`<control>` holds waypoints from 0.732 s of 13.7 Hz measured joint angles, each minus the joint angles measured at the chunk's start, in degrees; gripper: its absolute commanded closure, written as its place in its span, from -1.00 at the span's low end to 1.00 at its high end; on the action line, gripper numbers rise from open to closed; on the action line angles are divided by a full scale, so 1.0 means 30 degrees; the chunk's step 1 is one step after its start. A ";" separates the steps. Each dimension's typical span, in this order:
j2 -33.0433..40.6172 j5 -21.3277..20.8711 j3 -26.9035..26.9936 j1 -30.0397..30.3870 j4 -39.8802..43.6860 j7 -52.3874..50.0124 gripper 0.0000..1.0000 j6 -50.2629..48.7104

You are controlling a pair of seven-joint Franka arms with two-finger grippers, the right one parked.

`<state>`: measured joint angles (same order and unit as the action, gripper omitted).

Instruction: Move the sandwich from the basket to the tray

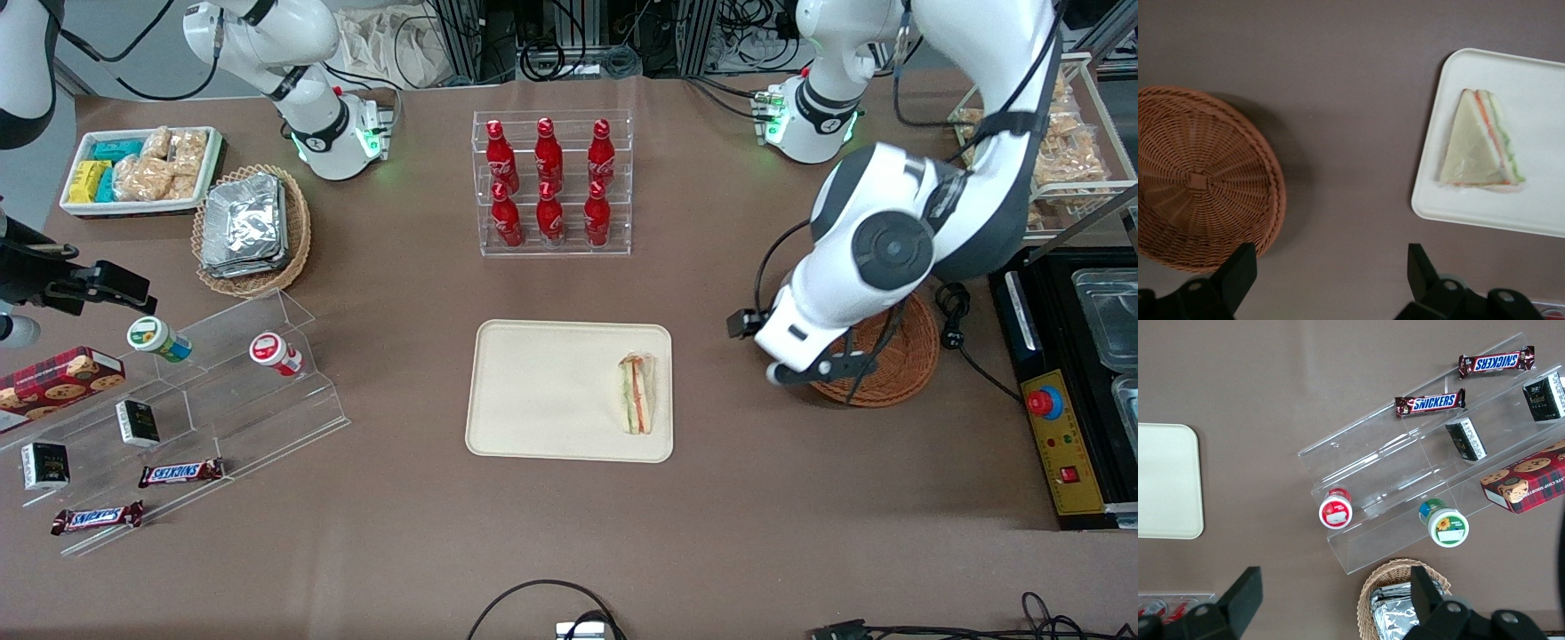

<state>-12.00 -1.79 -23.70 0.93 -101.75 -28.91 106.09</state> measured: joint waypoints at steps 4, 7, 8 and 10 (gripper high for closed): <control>0.2605 0.0228 0.0116 0.0387 -0.2425 0.0158 -1.00 0.0683; 0.2985 0.0227 0.0371 0.0941 -0.2293 0.0248 -1.00 0.0910; 0.2966 0.0227 0.0426 0.1024 -0.2205 0.0288 -1.00 0.1011; 0.2893 0.0227 0.0431 0.1042 -0.2130 0.0329 -1.00 0.1126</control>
<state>-3.32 -1.11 -22.40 4.05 -108.14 -27.92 109.47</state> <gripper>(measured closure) 0.000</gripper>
